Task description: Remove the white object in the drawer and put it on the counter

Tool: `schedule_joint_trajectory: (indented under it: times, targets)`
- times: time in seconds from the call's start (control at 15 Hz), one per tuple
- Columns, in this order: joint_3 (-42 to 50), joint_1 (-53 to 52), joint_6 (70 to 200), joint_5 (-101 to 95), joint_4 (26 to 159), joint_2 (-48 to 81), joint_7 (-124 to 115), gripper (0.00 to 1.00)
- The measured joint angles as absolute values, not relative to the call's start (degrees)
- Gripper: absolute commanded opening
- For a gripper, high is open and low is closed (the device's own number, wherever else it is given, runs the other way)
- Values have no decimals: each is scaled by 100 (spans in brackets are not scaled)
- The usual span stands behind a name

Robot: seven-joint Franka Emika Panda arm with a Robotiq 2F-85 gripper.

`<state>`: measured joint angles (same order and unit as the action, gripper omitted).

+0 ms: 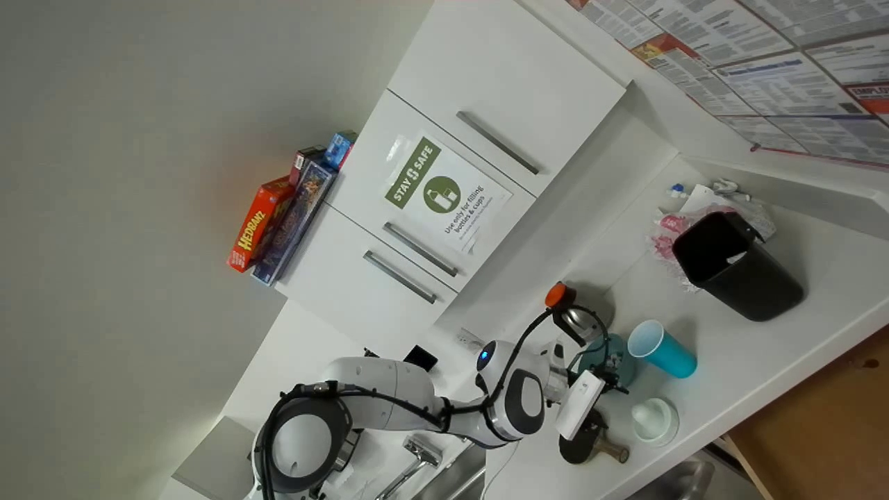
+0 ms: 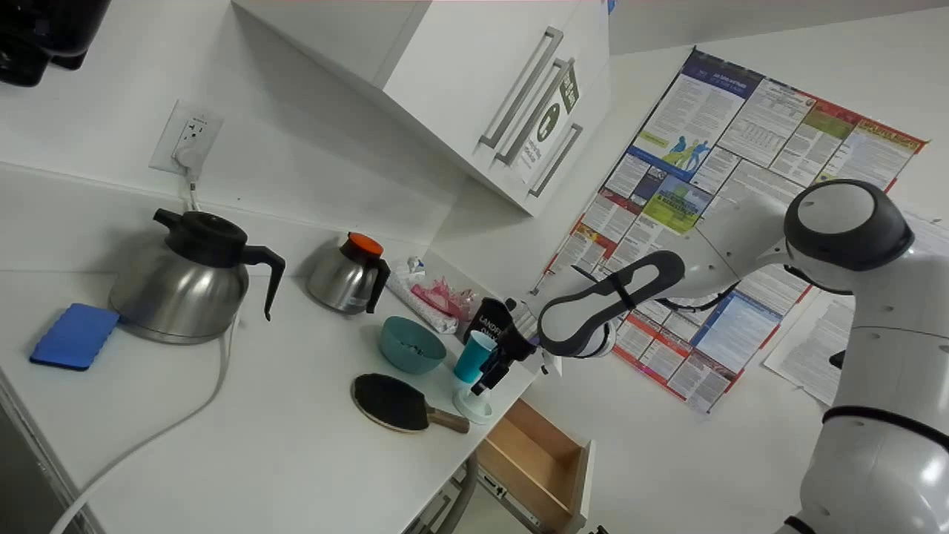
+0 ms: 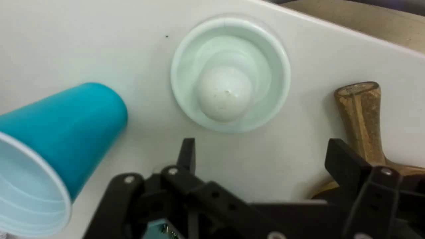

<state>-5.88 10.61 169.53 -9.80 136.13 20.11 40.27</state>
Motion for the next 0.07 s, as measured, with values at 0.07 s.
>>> schedule_joint_trajectory:
  times: [0.07]
  targets:
    - [-624,1093,16953,-980,13654,1964,4031,100]
